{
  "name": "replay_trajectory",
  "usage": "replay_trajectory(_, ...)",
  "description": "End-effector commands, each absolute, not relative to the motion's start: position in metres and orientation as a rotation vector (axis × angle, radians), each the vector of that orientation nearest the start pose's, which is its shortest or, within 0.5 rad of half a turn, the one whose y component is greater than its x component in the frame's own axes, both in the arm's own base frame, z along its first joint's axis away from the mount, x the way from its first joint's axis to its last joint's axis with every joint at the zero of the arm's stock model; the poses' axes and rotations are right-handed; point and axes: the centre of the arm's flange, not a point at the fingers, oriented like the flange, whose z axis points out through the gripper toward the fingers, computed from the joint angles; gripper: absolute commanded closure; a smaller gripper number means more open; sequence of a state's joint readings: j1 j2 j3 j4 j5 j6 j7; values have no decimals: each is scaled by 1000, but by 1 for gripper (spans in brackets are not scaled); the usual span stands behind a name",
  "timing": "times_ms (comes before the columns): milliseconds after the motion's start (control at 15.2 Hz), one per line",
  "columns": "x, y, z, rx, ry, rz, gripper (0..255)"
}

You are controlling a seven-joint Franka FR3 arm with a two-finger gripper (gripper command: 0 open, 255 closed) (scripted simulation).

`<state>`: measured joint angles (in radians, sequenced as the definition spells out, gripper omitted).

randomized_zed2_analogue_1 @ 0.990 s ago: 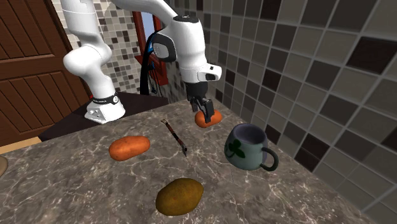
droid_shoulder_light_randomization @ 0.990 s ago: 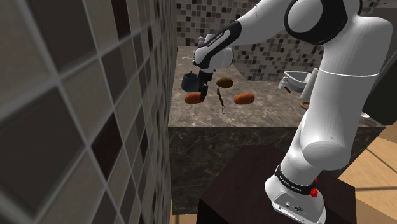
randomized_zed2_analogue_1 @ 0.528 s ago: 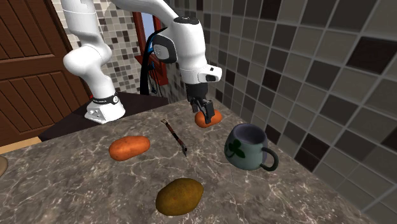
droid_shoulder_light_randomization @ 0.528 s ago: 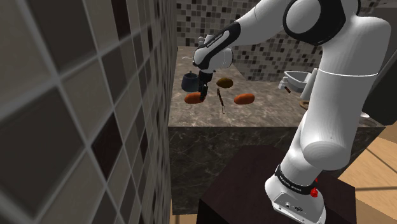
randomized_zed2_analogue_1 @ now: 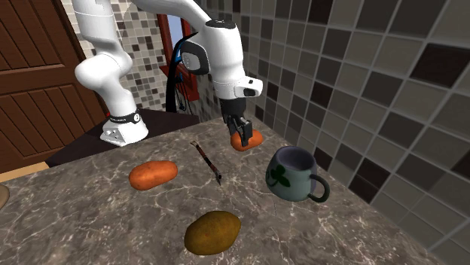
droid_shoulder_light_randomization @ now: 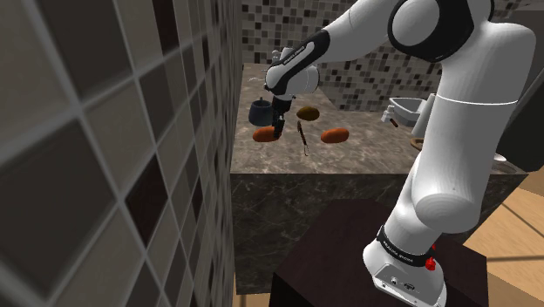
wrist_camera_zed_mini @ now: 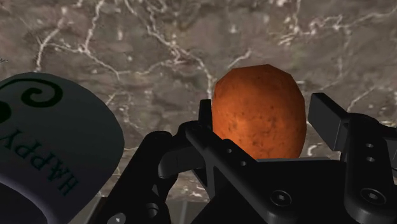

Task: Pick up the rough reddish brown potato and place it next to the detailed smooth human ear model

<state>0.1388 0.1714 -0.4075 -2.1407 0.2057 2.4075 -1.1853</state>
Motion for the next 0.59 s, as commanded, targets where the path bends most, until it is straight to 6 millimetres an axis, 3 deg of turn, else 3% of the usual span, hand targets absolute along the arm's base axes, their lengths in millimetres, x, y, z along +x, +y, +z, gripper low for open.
replay_trajectory(0, 553, -147, 341, -2913, -1199, -216, 255)
replay_trajectory(528, 553, -147, 378, -2913, -1199, -216, 255)
